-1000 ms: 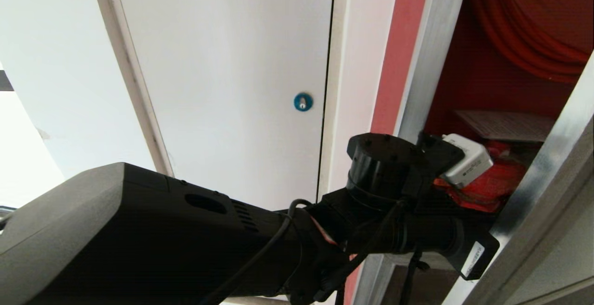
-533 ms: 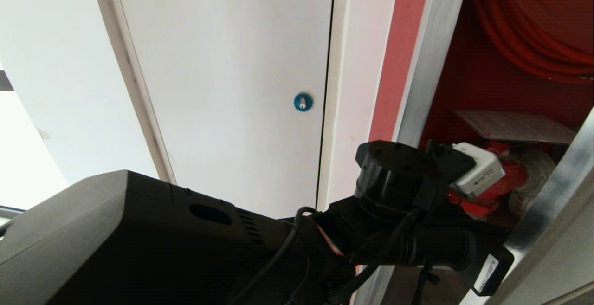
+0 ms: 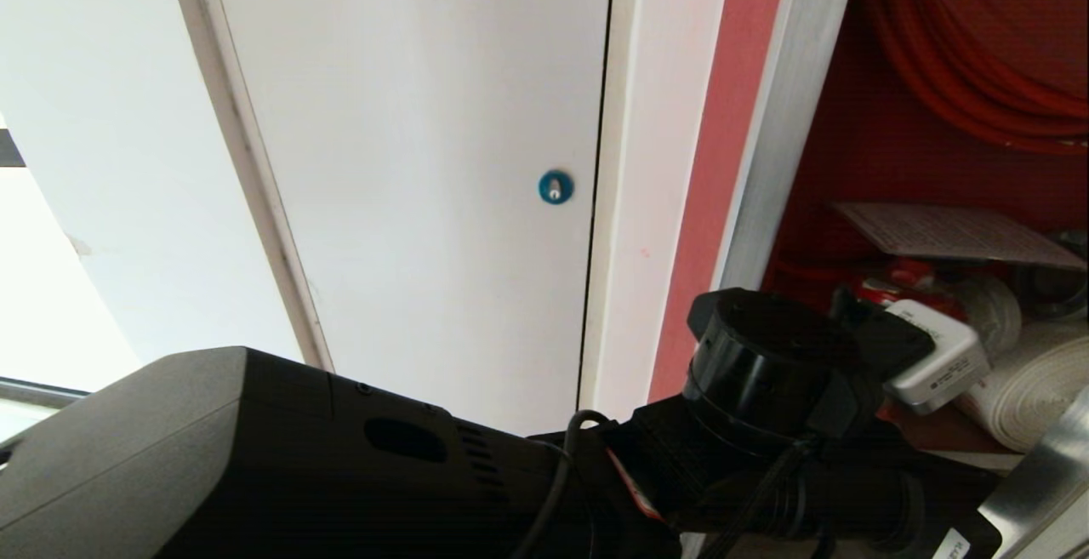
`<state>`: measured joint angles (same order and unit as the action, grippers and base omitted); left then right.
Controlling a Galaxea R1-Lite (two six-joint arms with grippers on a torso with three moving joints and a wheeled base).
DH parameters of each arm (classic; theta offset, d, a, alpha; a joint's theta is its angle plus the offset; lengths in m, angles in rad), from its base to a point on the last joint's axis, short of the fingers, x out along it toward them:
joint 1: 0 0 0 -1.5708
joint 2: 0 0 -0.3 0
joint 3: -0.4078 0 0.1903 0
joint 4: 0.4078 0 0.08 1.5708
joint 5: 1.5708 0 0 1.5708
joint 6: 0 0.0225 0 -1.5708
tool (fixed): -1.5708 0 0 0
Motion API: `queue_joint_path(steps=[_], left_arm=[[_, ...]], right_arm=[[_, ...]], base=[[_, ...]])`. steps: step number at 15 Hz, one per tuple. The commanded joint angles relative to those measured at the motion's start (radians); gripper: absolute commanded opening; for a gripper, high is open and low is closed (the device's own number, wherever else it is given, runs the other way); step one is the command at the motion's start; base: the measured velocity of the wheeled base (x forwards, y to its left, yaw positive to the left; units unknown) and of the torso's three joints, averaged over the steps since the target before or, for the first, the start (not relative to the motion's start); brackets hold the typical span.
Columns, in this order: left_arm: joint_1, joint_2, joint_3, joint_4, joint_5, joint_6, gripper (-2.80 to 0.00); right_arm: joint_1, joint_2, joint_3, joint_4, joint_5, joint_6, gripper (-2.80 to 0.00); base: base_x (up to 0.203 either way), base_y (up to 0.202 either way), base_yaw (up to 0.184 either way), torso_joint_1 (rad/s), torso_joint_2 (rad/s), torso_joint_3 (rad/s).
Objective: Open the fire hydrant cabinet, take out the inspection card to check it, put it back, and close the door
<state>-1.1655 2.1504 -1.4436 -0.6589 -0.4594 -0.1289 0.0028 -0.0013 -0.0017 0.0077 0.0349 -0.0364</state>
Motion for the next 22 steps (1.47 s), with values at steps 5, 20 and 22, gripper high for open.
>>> queue_joint_path(steps=[5,20,22], left_arm=[[-0.045,-0.018,0.022,-0.005,-0.002,0.003,-2.80],[-0.086,-0.023,0.023,-0.005,0.002,0.003,-2.80],[-0.081,-0.014,0.026,-0.005,0.006,0.003,-2.80]], right_arm=[[0.000,0.000,0.000,0.000,0.000,0.000,-2.80],[0.000,0.000,0.000,0.000,0.000,0.000,-2.80],[0.000,0.000,0.000,0.000,0.000,0.000,-2.80]], base=[[0.000,0.000,0.000,0.000,0.00,0.000],[0.000,0.000,0.000,0.000,0.00,0.000],[0.000,0.000,0.000,0.000,0.00,0.000]])
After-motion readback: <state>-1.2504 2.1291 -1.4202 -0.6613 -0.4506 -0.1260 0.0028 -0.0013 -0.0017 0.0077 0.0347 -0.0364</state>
